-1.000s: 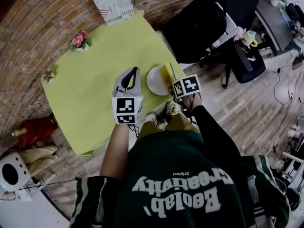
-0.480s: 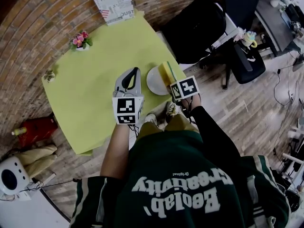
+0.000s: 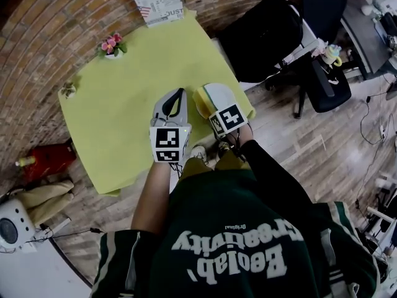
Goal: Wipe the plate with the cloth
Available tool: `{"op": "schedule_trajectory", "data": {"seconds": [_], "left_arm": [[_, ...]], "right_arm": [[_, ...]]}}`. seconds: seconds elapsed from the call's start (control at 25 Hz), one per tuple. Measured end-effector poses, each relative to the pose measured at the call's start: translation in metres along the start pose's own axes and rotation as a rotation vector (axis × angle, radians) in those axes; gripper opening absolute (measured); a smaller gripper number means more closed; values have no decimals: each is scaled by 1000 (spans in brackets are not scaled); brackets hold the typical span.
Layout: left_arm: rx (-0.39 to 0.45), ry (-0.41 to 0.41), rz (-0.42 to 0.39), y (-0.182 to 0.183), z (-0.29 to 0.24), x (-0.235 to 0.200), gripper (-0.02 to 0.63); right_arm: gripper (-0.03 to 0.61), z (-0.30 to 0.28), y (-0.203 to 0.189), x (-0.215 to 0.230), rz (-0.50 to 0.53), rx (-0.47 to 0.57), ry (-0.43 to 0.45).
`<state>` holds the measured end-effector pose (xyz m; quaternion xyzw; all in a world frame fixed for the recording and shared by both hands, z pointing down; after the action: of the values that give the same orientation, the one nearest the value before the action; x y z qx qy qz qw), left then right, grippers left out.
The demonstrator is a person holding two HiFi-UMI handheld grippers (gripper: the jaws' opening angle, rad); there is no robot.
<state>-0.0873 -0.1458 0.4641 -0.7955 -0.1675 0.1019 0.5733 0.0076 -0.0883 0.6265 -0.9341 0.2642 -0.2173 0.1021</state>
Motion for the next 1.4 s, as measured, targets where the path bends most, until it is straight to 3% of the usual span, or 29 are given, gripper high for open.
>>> {"op": "schedule_trajectory", "data": {"seconds": [0.76,1.12,1.4], "left_arm": [[10,-29,-12,2,-10,9,5],[7,-42,-11,5,-13,12,5],[-2,-33,-12,1,-12,9,5]], "right_arm": [[140,35,-10,86,-157,49,-200],[140,37,-8,83,-158,70,-176],[140,23,14,22,-32,75,-45]]}}
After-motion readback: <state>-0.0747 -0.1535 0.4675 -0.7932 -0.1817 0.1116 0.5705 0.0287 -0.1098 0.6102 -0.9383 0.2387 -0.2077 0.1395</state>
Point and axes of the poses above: the fingertips, and each gripper's own axes: z backward along the fingers, x to its right, y out of its top, the point moved 1 cm from there along z, backward along the fingers, and after that the axes turned 1 degree about -z, right-handed, at the moved point
